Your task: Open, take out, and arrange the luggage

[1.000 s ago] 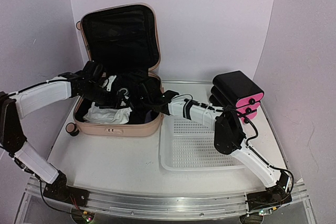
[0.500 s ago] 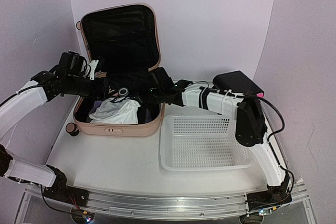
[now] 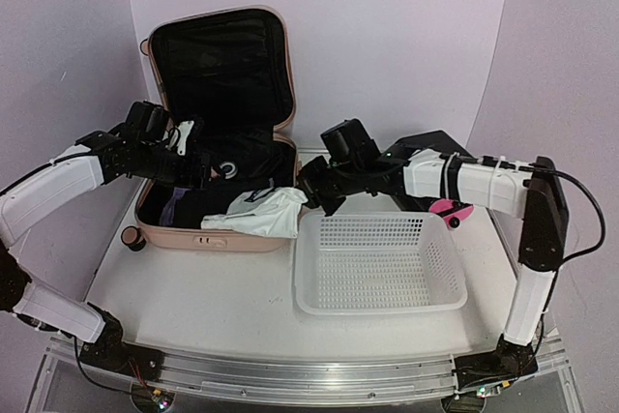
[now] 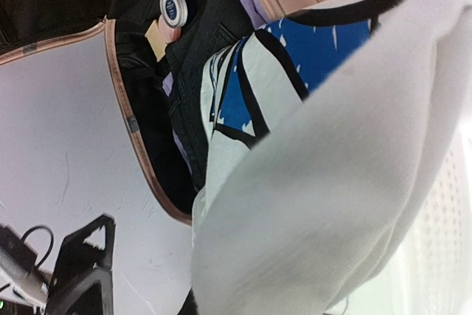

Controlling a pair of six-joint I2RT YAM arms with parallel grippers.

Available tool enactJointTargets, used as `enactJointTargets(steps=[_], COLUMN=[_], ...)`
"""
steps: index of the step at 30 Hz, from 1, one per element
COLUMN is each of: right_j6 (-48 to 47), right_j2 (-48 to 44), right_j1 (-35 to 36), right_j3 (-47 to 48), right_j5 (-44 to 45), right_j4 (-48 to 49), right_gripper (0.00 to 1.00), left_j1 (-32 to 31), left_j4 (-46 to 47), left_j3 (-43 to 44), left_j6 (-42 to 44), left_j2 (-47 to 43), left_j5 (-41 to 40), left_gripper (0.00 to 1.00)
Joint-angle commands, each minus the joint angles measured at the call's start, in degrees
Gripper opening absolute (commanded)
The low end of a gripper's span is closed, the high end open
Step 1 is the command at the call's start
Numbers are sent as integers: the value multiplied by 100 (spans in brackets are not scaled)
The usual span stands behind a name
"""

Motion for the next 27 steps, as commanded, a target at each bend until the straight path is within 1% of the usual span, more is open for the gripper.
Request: enactJointTargets(steps=[1,5,13,19,27], right_j6=[357,304,94,-648,-2095], right_j2=[-1021,-1596,-2518,-2855,-3246], right_j1=[-20,-105,-618,-1078,-1471], right_j3=[-690,-1356,-2606,-3406,-3579], right_j5=[-376,-403,-921,-1620,-1903], right_j4=[303,235,15,-221,-1467], right_gripper=[0,0,0,0,0], left_j1=[7,7,7,6,-2], left_j4=[334,397,573,596,603], left_j3=[52,75,102,113,187], left_j6=[-73,-86,-220,-249,-318], left_j2=[66,183,364,382,462], left_j5=[171,213,434,514,667], left_gripper=[83,83,83,83,82])
